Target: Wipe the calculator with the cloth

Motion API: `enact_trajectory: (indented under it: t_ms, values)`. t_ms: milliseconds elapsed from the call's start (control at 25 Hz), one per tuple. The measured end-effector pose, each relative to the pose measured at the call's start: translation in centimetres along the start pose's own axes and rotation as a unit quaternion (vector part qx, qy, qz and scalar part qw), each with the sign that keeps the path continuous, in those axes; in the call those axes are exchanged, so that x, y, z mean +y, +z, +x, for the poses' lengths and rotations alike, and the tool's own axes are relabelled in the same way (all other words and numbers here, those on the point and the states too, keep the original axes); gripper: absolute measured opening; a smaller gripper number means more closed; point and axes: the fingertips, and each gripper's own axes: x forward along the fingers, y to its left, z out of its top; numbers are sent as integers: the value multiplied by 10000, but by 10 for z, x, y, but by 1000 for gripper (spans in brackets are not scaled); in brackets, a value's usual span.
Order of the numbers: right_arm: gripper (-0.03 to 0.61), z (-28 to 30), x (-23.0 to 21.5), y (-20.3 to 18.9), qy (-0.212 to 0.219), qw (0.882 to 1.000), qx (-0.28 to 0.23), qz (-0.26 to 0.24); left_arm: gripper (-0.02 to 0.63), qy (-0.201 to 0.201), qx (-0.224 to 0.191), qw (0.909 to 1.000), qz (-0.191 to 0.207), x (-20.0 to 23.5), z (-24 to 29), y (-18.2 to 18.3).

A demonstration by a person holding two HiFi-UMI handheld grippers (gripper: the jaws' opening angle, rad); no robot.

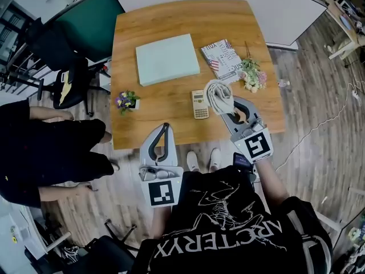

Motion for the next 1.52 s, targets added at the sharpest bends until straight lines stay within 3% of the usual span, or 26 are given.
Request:
enact_trajectory:
  t_ms: [160, 280, 360, 600, 800, 1040, 1520]
  values:
    - [91, 56, 8, -47, 590, 9951, 545, -582, -5, 150, 101, 9998, -45, 5, -8, -4]
    - [91, 97, 17, -94, 1081, 9786, 1302, -1166, -5, 222, 185, 9996, -11, 8, -15, -6]
    - [91, 123, 26, -131, 1457, 9585, 1844, -1613, -5, 269, 246, 9993, -29, 7, -20, -7]
    - [91, 189, 47, -228, 2298, 8789, 3062, -2844, -5, 466, 475, 9978, -14, 9, -35, -16]
    - [91, 210, 47, -279, 2506, 8428, 3644, -3067, -5, 562, 646, 9963, -5, 11, -44, -23]
    - [91, 214, 50, -288, 2591, 8337, 3738, -3133, -5, 587, 869, 9945, 23, 16, -53, -36]
    - [91, 169, 101, -283, 2976, 8301, 3659, -2975, -5, 241, 648, 9975, 166, 7, -44, -26]
